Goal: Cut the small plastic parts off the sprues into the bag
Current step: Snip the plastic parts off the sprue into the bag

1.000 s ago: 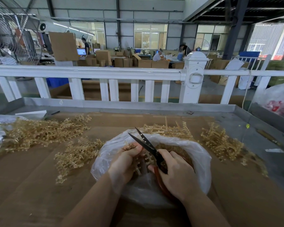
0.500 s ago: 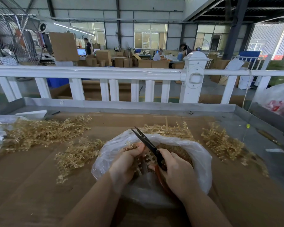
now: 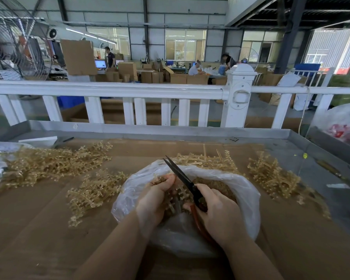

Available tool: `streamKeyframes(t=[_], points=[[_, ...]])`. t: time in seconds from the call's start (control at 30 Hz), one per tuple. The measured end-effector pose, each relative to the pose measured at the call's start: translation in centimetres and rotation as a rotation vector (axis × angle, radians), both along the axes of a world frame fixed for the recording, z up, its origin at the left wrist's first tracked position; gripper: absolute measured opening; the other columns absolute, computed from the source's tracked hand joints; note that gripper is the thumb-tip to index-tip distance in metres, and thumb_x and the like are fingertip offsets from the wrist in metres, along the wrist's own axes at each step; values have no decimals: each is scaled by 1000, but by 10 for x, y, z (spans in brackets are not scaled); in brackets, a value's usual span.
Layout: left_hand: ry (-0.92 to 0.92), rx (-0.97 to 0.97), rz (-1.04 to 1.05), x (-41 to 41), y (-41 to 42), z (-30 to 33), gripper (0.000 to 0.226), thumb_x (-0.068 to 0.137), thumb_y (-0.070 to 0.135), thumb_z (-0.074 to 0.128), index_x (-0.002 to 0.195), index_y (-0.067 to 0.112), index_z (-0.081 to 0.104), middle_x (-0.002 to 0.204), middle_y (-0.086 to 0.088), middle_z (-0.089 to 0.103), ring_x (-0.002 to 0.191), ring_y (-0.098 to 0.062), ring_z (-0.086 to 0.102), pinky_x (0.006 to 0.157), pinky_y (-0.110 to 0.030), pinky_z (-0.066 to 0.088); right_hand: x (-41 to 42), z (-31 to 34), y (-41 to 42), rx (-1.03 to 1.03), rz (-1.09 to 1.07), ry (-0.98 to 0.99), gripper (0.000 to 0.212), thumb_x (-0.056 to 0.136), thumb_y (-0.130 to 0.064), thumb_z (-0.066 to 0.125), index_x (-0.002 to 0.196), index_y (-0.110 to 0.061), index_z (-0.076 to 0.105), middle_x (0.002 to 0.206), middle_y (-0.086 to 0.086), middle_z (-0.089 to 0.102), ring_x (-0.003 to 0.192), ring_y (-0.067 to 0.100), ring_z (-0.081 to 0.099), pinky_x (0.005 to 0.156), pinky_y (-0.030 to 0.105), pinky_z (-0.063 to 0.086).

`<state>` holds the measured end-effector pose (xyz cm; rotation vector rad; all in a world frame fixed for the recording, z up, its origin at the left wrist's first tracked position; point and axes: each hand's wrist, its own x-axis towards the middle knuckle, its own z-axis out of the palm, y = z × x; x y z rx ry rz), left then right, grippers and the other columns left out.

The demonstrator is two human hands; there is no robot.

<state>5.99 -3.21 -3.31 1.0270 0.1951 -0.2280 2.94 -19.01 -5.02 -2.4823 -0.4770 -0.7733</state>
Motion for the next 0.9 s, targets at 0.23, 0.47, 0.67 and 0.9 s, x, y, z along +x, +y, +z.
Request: streamKeyframes(t=[0.23, 0.47, 0.67, 0.9], points=[[-44, -105, -92, 1, 4, 13, 25, 73, 14, 58, 97, 7, 64, 71, -6, 66, 54, -16, 62, 45, -23, 46, -1, 0, 0, 27, -25, -51, 42, 76, -34, 78, 113, -19, 65, 88, -5, 70, 77, 12, 67, 65, 23, 53], [-85, 199, 91, 2, 7, 2, 40, 83, 8, 69, 116, -5, 51, 67, -12, 57, 47, -17, 56, 41, -25, 46, 0, -1, -2, 49, -7, -29, 42, 77, -38, 76, 113, -19, 65, 88, -5, 69, 77, 12, 66, 66, 22, 52], [-55, 145, 8, 5, 12, 8, 55, 76, -17, 61, 123, 9, 47, 88, -19, 66, 80, -34, 63, 74, -44, 52, 1, -4, -2, 49, -1, 16, 46, 84, -46, 66, 124, -24, 59, 101, -7, 67, 91, 12, 64, 78, 25, 52], [-149, 365, 135, 2, 14, 2, 32, 76, -11, 69, 104, 1, 57, 94, -19, 71, 86, -30, 69, 80, -42, 57, 2, -4, -1, 36, -14, 44, 52, 84, -51, 63, 128, -25, 57, 105, -6, 67, 96, 13, 63, 80, 25, 51]])
